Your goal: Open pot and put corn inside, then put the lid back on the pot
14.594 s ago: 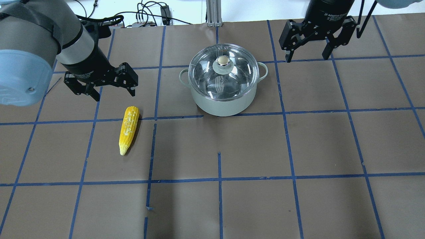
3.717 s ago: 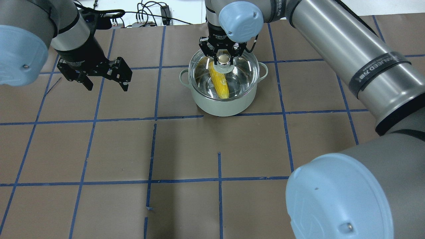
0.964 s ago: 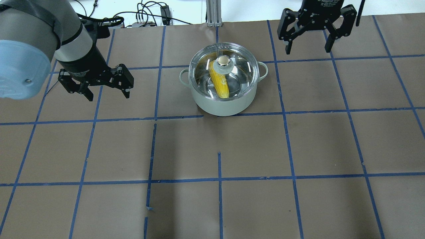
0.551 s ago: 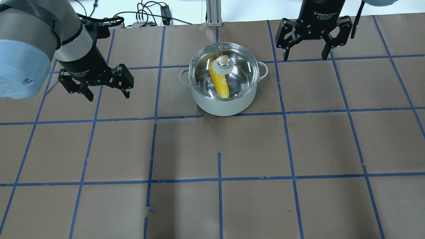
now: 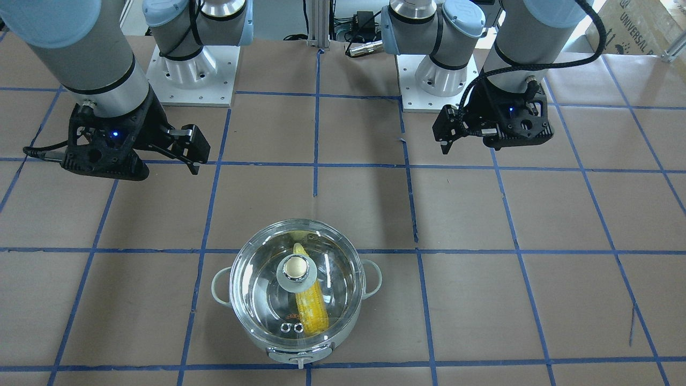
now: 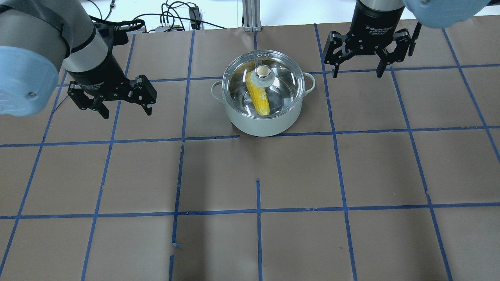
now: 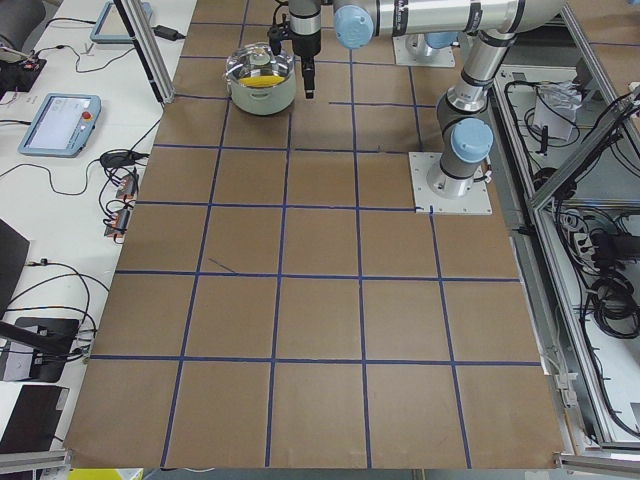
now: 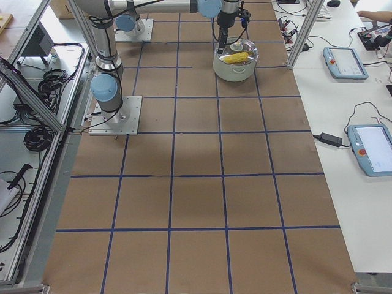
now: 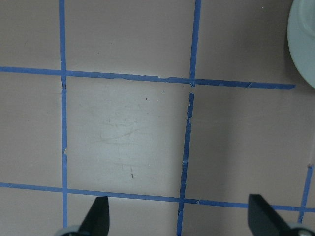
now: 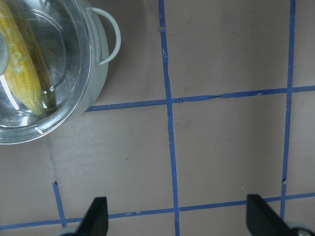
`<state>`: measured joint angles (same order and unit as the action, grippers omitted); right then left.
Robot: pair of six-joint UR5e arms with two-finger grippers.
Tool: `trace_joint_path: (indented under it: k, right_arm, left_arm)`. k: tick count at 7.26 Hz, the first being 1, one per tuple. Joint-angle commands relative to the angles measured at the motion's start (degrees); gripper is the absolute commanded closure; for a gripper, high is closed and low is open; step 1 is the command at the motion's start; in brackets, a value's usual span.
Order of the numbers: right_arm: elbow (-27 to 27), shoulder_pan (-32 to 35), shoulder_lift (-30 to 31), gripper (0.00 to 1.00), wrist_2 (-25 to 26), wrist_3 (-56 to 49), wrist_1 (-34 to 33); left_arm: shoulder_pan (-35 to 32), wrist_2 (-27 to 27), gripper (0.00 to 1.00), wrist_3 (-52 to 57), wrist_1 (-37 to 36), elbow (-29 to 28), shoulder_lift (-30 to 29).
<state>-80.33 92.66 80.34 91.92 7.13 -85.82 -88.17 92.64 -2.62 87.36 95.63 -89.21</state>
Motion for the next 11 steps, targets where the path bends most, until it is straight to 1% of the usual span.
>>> trace_joint_path:
  k: [1,4,6,8,9,10,11]
  right_arm:
    - [-0.4,-0.5,0.8,0.00,0.3,-0.5,-1.3]
    - [-0.1,0.1,0.7,0.00,-0.3,-0.5,-1.5]
    - [-1.3,0.5,0.3,0.00,-0.8,-0.4,-0.7]
    - [-4.7,2.5,1.3,0.00,-0.1,-0.5,-1.3]
    - [-5.3,2.8,4.4,0.00,0.6,-0.2,-1.5]
    - [-3.9,2.8,4.3,0.00,0.1,-0.9,-1.5]
    - [-3.0,2.9,1.3,0.00,-0.1,-1.8,-1.3]
  left_arm:
    - [0.0,-0.1,0.00,0.1,0.0,0.0,-0.2]
    - [0.2,-0.1,0.00,0.1,0.0,0.0,-0.2]
    - [0.2,-0.1,0.00,0.1,0.1,0.0,-0.2]
    - [0.2,-0.1,0.00,0.1,0.1,0.0,-0.2]
    - [0.2,-0.1,0.00,0.1,0.1,0.0,-0.2]
    - [0.2,-0.1,0.00,0.1,0.1,0.0,-0.2]
    - [0.2,-0.1,0.00,0.1,0.3,0.1,-0.1]
